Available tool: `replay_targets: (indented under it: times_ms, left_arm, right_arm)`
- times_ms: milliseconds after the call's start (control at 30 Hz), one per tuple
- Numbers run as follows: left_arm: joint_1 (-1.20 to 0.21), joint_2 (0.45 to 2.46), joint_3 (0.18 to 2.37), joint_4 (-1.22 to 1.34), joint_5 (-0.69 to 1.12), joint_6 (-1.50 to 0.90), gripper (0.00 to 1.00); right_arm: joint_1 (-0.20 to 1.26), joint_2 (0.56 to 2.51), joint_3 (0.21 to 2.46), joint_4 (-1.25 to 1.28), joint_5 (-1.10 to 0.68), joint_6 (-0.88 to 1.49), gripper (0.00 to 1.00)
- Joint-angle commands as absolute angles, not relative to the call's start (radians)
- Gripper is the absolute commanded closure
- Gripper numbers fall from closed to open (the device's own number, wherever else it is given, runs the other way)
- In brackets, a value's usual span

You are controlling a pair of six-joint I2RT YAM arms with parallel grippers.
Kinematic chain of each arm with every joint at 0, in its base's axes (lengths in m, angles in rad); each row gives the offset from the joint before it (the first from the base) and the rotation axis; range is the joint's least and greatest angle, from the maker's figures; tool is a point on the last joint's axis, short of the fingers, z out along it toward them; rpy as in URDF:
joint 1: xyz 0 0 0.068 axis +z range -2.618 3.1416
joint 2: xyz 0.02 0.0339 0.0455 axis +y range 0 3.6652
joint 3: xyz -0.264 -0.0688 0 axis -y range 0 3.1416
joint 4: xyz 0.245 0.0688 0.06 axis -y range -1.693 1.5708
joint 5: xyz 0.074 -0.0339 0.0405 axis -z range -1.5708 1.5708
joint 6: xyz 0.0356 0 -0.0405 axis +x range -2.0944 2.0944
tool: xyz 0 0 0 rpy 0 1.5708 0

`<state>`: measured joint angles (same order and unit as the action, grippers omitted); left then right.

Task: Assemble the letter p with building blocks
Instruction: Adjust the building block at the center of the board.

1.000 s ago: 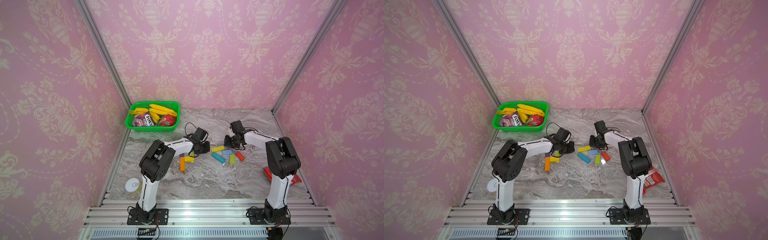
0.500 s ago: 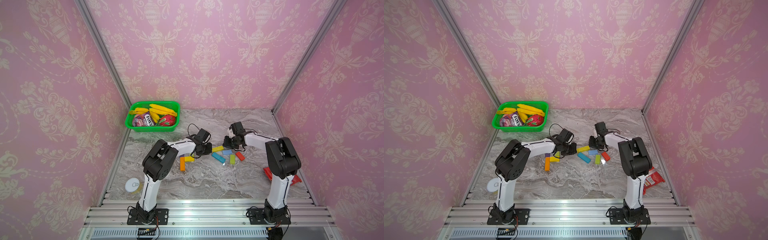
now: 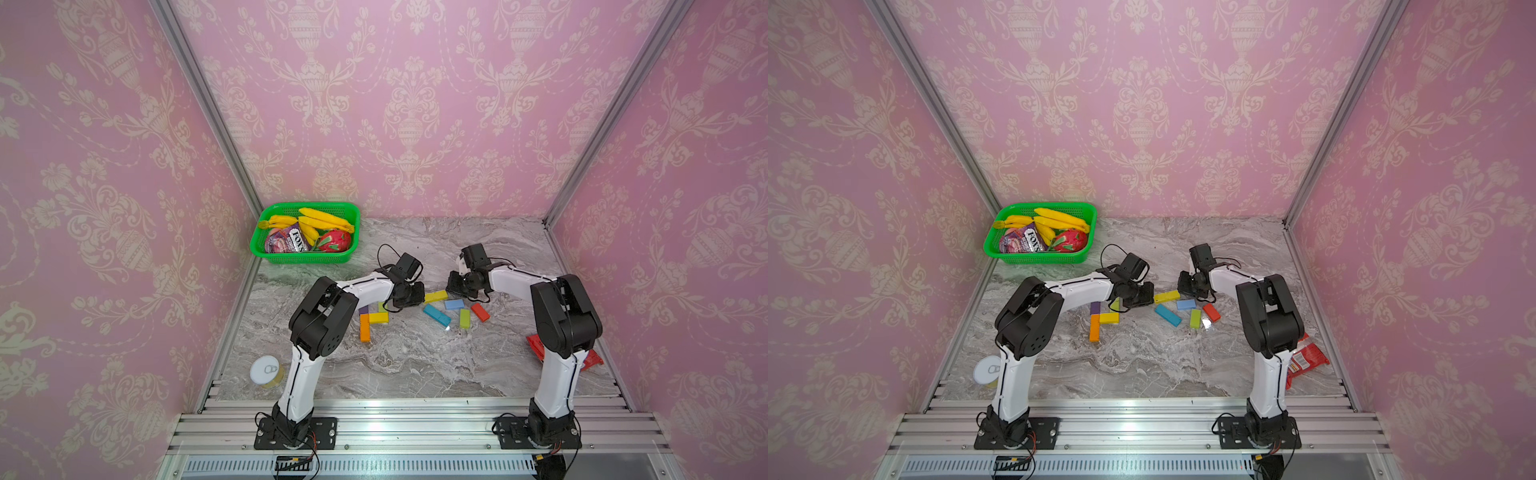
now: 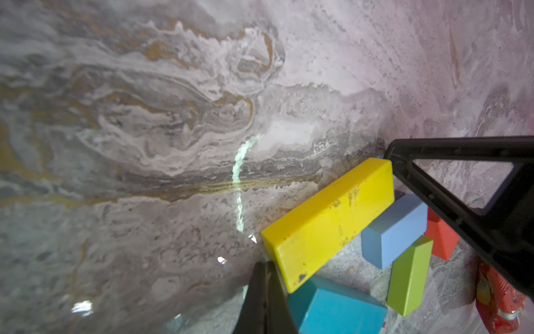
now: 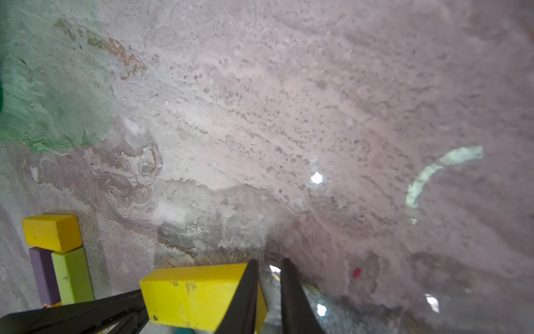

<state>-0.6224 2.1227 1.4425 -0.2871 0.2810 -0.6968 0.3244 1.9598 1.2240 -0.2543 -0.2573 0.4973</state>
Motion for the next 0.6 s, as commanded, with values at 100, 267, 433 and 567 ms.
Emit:
replay_targets:
  times_ms: [100,267,433,567]
  left_arm:
    - [-0.612,2.172,1.507,-0.276,0.257,-0.686,0.98]
    - [-0.599,2.173,1.513,-0.277,0.262,-0.686,0.98]
    - [-0.585,2.168,1.507,-0.274,0.264,-0.688,0.97]
    - [-0.569,2.133,1.474,-0.25,0.25,-0.69,0.9]
  right_arm:
    - [0.366,2.019,1.259,-0.313,-0.311,0.518,0.81]
    - [0.366,2.039,1.279,-0.314,-0.31,0.524,0.81]
    - [0.365,2.035,1.29,-0.327,-0.277,0.529,0.81]
    - [0.364,1.982,1.264,-0.319,-0.219,0.529,0.73]
